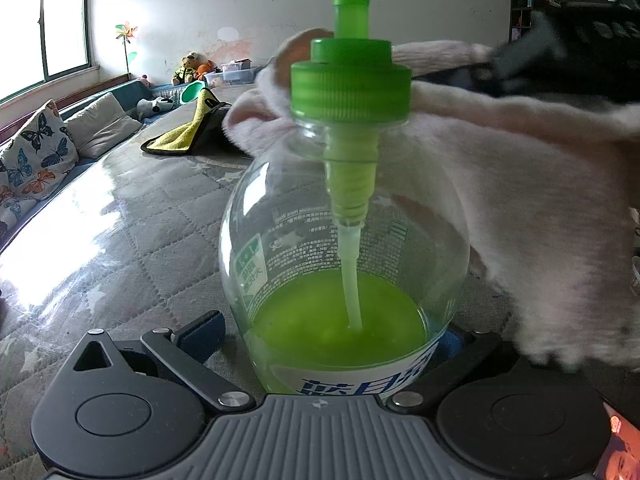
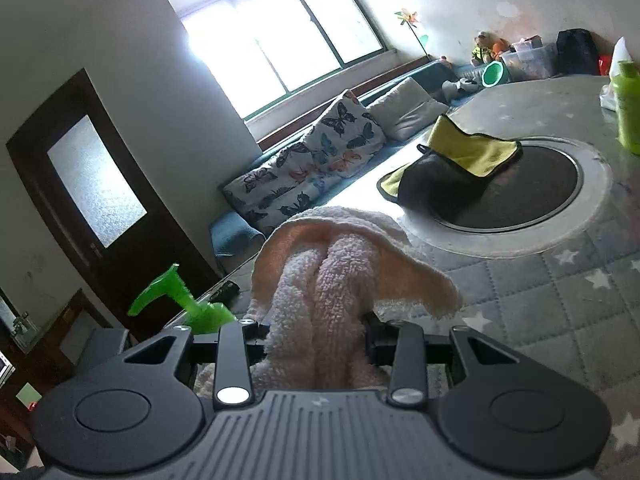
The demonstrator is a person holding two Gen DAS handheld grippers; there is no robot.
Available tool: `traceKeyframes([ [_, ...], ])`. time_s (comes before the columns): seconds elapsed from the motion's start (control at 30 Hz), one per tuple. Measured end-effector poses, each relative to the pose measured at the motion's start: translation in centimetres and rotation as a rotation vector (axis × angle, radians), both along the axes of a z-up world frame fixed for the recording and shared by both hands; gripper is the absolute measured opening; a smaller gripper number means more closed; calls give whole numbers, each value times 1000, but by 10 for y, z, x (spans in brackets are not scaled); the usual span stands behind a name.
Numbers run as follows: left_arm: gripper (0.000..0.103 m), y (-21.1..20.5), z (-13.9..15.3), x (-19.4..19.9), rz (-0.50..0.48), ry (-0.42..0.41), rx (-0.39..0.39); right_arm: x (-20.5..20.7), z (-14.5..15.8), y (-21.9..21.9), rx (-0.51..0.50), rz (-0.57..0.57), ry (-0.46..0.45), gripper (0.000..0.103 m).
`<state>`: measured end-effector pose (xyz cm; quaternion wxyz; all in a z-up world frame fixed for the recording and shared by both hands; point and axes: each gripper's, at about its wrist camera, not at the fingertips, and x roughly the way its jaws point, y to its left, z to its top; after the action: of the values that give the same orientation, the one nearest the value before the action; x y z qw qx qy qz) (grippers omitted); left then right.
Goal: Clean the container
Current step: 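Rub the towel across the bottle's side with the right gripper while the left gripper holds it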
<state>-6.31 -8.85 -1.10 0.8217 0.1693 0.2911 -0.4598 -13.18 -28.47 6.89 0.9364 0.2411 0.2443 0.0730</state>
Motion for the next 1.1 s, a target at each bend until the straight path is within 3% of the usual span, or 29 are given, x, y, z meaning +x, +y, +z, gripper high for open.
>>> traceKeyframes([
  [0.2,103,0,0,-1,0,1,0,15,-22,-9,45,-31,70,37],
  [0.43,103,1,1,-1,0,2,-2,13,-51,-8,3,-35,162,37],
  [0.6,103,1,1,-1,0,1,-1,5,-44,-4,-27,-33,148,37],
  [0.9,103,0,2,-1,1,1,-1,-5,1,-3,21,-5,-8,37],
  [1.1,103,0,1,-1,1,1,-1,13,-8,-1,28,-6,24,37],
])
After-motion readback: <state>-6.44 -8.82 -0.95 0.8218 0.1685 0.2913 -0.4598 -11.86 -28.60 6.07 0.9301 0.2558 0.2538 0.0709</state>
